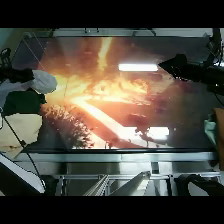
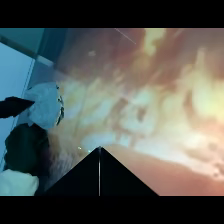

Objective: Fold the shirts.

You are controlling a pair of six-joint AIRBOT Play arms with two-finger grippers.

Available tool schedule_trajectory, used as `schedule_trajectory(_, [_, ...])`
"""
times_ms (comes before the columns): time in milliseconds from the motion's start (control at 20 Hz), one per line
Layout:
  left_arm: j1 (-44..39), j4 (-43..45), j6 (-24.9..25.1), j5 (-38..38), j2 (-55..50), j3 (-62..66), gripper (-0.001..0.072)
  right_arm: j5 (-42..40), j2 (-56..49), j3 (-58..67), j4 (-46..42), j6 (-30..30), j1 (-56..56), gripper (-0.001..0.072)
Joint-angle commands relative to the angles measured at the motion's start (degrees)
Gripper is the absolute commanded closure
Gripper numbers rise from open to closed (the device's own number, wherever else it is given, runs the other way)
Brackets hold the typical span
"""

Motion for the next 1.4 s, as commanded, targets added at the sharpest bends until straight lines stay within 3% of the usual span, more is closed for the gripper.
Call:
schedule_trajectory(0, [-4.28,-11.50,3.41,-10.40,3.28,4.33,0.0690,0.02,-0.02,0.04,-0.09,0.02,0.07,0.0695])
schedule_trajectory(100, [-7.21,-23.80,7.82,-11.87,10.64,-1.49,0.0690,0.09,-0.02,0.04,-0.07,0.02,0.04,0.0695])
schedule_trajectory(200, [-10.84,-30.95,8.63,-17.68,16.72,-5.73,0.0690,2.54,-0.02,0.04,-0.13,0.00,-0.02,0.0694])
schedule_trajectory(350, [-18.01,-33.97,8.48,-25.09,23.69,-12.48,0.0692,10.01,-0.02,0.04,-0.79,-0.24,-0.26,0.0694])
schedule_trajectory(500, [-26.14,-33.40,8.48,-24.72,28.89,-19.54,0.0689,16.70,-0.02,0.04,-0.79,-0.87,-0.42,0.0693])
schedule_trajectory(550, [-28.13,-33.33,8.50,-24.17,29.83,-21.40,0.0636,18.93,-0.02,0.04,-0.81,-0.87,-0.42,0.0686])
schedule_trajectory(600, [-29.64,-33.31,8.48,-23.61,30.34,-22.86,0.0395,21.03,-0.02,0.04,-0.81,-0.87,-0.42,0.0684])
schedule_trajectory(650, [-30.62,-33.29,8.46,-23.26,30.45,-24.04,0.0359,22.62,-0.02,0.04,-1.09,-0.87,-0.42,0.0567])
schedule_trajectory(700, [-31.08,-33.33,7.87,-23.28,30.45,-25.14,0.0359,23.85,-0.02,0.04,-1.55,-0.85,-0.42,0.0357])
schedule_trajectory(750, [-31.19,-33.38,6.49,-23.47,30.45,-26.10,0.0359,24.94,-0.02,0.02,-2.40,-0.87,-0.39,0.0285])
schedule_trajectory(1000, [-28.70,-33.31,4.39,-26.73,30.45,-32.83,0.0340,27.04,-3.41,0.00,-10.82,-0.87,0.07,0.0288])
schedule_trajectory(1050, [-28.17,-32.81,4.26,-26.71,30.45,-35.39,0.0094,26.99,-5.27,-0.02,-14.36,-0.85,0.13,0.0291])
schedule_trajectory(1100, [-28.20,-30.86,3.17,-26.01,30.42,-37.75,-0.0013,26.99,-7.39,-0.02,-16.74,-0.87,0.11,0.0310])
schedule_trajectory(1150, [-28.20,-27.96,3.10,-25.07,30.38,-39.91,-0.0013,26.84,-9.75,-0.02,-18.05,-0.90,0.11,0.0380])
schedule_trajectory(1350, [-28.20,-19.76,3.13,-16.92,30.38,-48.09,-0.0012,21.90,-20.63,0.00,-18.14,-1.27,0.11,0.0367])
